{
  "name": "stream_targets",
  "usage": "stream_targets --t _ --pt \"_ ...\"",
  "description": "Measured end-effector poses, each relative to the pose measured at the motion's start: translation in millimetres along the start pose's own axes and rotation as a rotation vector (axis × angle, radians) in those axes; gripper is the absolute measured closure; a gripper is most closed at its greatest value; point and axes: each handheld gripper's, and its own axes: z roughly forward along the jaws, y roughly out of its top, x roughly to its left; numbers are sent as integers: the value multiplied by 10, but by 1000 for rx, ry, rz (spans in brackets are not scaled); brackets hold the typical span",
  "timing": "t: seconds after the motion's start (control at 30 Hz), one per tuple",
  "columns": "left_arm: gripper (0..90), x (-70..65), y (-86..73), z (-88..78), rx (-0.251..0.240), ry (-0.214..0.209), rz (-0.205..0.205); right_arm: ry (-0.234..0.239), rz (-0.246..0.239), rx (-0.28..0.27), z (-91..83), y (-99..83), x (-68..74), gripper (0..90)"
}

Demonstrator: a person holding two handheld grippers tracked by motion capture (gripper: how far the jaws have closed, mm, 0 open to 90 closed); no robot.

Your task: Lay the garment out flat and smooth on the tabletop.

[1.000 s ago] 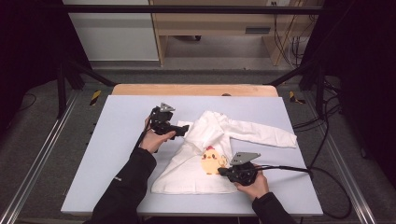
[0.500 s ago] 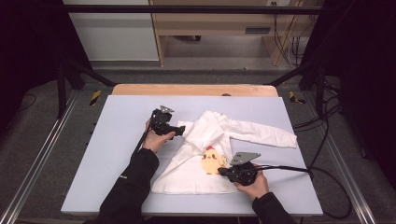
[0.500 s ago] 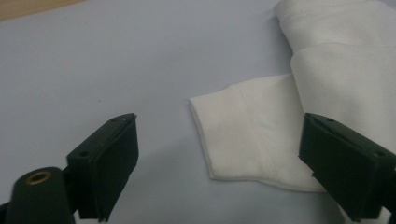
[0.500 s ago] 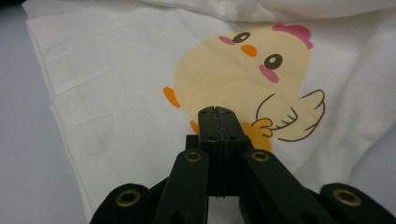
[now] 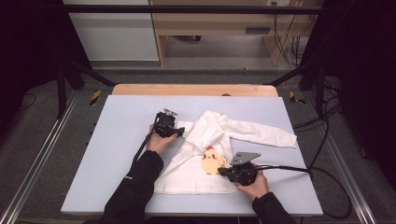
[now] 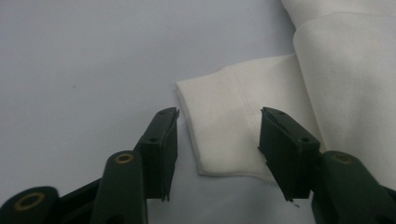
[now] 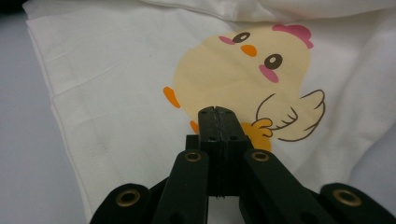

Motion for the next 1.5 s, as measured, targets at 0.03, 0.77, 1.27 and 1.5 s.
stream_targets --t 0.03,0.77,1.27,1.5 --pt "511 -3 -1 1 0 -4 -1 0 0 0 0 0 0 900" --pt "881 -27 -1 -83 -6 1 -27 1 1 0 0 0 -1 900" --pt "885 283 124 -887 -142 53 -36 3 2 0 1 0 -3 900" --pt "885 591 16 -1267 -174 114 -54 1 3 1 0 0 -3 900"
